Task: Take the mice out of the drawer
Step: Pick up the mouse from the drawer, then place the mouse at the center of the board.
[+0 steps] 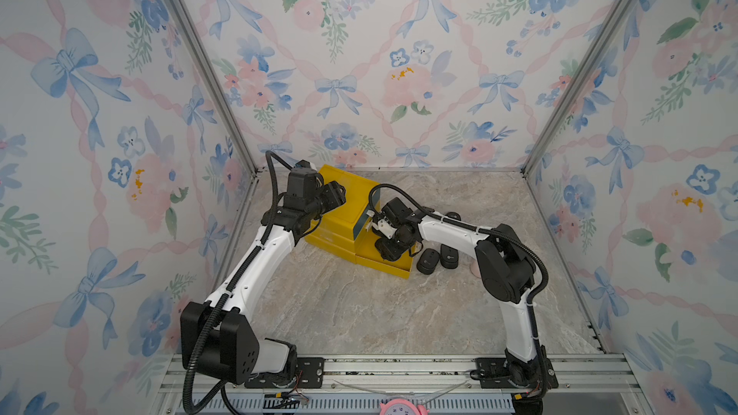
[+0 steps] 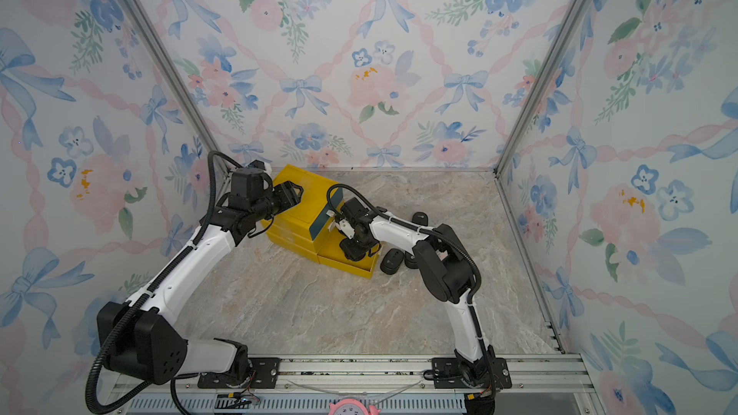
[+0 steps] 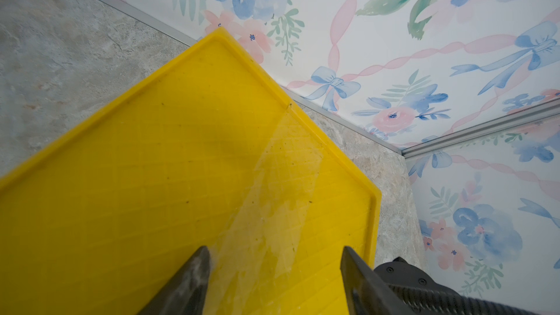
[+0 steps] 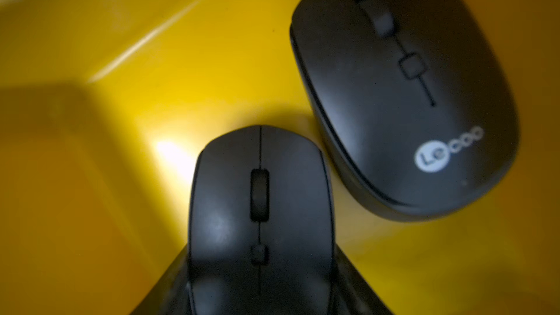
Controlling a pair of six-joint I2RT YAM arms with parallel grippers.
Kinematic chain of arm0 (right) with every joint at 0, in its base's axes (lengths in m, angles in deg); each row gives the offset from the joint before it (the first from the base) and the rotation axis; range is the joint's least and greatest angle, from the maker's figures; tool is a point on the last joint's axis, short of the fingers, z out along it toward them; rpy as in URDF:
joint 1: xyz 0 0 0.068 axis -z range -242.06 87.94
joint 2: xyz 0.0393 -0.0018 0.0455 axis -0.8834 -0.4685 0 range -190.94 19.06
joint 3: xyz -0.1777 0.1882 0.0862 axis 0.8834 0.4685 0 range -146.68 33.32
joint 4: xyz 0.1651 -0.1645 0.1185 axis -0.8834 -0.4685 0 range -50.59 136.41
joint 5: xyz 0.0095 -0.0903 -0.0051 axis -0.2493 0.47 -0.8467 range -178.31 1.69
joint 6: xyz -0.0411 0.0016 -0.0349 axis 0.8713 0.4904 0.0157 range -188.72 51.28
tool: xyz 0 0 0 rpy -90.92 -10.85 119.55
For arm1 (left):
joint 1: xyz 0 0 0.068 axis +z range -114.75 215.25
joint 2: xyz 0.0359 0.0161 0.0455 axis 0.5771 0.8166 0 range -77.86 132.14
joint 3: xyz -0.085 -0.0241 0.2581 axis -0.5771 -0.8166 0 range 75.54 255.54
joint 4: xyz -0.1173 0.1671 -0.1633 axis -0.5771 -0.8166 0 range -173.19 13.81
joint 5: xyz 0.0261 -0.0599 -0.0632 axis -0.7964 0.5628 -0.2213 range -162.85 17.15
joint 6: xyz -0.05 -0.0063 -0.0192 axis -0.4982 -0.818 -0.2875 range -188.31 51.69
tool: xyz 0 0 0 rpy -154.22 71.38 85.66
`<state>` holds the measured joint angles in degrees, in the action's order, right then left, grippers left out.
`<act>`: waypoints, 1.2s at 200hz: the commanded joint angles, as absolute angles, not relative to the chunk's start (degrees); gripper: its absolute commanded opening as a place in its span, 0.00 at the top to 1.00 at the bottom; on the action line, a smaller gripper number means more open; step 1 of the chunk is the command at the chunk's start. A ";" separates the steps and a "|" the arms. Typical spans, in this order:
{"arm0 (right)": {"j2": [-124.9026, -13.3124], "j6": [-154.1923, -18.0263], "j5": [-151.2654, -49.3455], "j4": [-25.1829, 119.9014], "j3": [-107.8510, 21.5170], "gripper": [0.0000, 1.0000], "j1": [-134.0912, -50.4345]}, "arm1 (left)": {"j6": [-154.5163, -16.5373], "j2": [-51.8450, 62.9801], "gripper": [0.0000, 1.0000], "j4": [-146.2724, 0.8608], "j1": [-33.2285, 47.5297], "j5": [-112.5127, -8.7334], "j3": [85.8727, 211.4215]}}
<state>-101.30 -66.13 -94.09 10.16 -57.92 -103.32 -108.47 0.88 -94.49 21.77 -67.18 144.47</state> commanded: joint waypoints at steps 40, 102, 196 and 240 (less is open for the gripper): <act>-85.81 -69.69 -100.24 10.36 -49.03 0.44 -99.54 | -110.46 2.76 0.29 -103.82 22.03 -68.51 142.16; -82.62 -79.27 -95.09 11.00 -48.42 0.43 -85.67 | -110.21 1.77 0.27 -103.79 21.27 -67.57 143.19; -104.54 -91.19 -87.00 9.84 -64.08 0.39 -80.70 | -108.27 2.82 0.26 -103.88 18.17 -66.73 145.85; -104.55 -91.72 -87.04 8.59 -66.04 0.24 -81.60 | -108.12 2.92 0.25 -103.91 18.13 -67.09 146.12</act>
